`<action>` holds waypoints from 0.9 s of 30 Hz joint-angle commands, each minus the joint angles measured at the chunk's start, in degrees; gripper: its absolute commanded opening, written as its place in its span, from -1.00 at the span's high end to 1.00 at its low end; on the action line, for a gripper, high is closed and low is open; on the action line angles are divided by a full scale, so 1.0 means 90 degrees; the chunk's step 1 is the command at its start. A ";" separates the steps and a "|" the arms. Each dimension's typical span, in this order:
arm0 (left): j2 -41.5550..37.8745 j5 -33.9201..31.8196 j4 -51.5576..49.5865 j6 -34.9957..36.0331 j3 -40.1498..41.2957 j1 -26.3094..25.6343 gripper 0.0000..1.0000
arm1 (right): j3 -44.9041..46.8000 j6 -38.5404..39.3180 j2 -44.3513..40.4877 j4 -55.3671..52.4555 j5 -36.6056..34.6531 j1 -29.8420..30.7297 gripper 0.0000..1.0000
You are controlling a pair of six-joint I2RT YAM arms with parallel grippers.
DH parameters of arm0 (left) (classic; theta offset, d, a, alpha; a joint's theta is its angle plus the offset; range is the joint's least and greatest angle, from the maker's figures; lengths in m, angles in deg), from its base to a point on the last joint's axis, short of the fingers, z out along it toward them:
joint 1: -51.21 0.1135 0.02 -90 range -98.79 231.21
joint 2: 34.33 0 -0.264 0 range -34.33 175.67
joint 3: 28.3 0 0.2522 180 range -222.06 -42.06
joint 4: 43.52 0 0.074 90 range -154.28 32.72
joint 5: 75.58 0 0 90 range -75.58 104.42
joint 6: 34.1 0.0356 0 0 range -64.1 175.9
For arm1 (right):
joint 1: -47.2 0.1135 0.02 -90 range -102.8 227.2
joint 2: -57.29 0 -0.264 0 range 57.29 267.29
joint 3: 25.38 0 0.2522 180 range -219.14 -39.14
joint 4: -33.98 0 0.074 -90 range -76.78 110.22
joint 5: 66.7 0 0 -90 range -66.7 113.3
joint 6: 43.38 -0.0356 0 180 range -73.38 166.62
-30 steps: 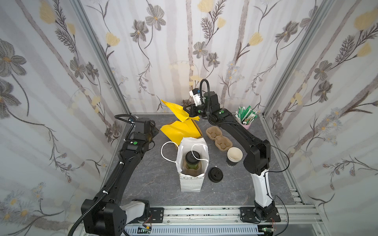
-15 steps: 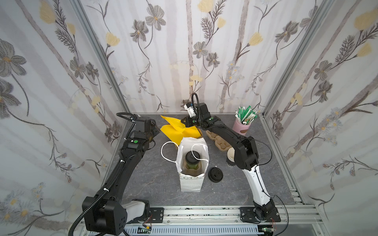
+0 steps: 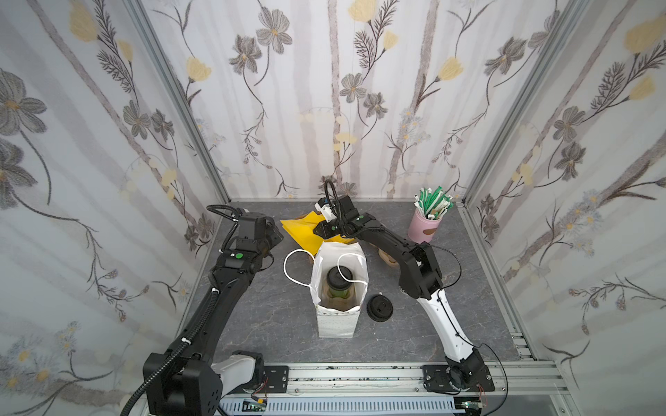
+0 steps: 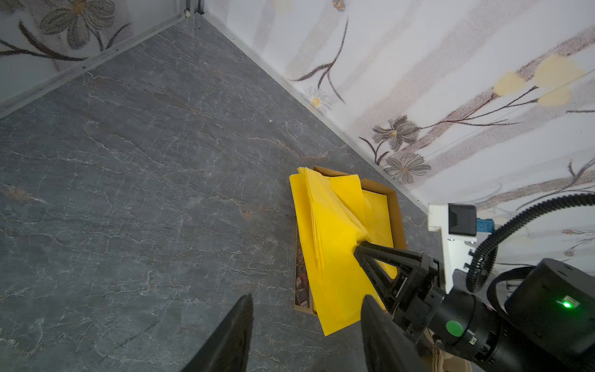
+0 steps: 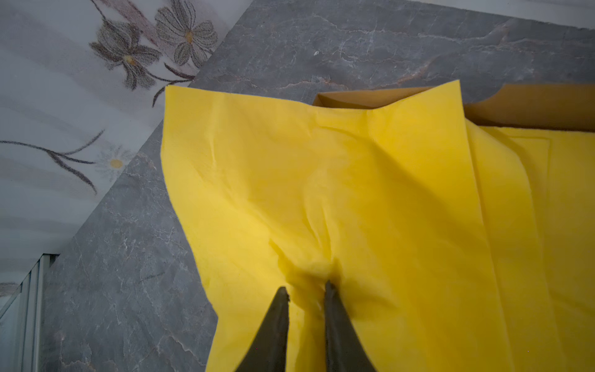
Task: Pack a coffee takeout order
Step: Place the napkin in the napkin box.
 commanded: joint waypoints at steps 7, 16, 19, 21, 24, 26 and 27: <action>-0.0212 0.0061 0.0128 0.0078 0.0193 0.0010 -0.12 | -0.0159 0.0458 0.0133 -0.0145 -0.0518 0.0127 0.00; -0.0287 0.0021 0.0128 0.0093 0.0237 0.0022 -0.13 | -0.0186 0.0906 -0.0282 -0.0082 -0.1055 0.0250 0.00; -0.0257 0.0021 0.0128 0.0103 0.0239 0.0031 -0.13 | -0.0171 0.1051 -0.0387 -0.0086 -0.0996 0.0258 0.00; -0.0230 0.0009 0.0128 0.0097 0.0227 0.0041 -0.13 | -0.0174 0.1116 -0.0429 -0.0067 -0.0944 0.0267 0.00; -0.0227 0.0005 0.0128 0.0074 0.0227 0.0061 -0.13 | -0.0173 0.1212 -0.0434 0.0060 -0.0803 0.0267 -0.08; -0.0246 0.0020 0.0128 0.0063 0.0237 0.0072 -0.13 | -0.0205 0.1266 -0.0365 0.0159 -0.0754 0.0263 -0.21; -0.0261 0.0035 0.0128 0.0049 0.0247 0.0081 -0.13 | -0.0241 0.1289 -0.0312 0.0205 -0.0761 0.0258 -0.27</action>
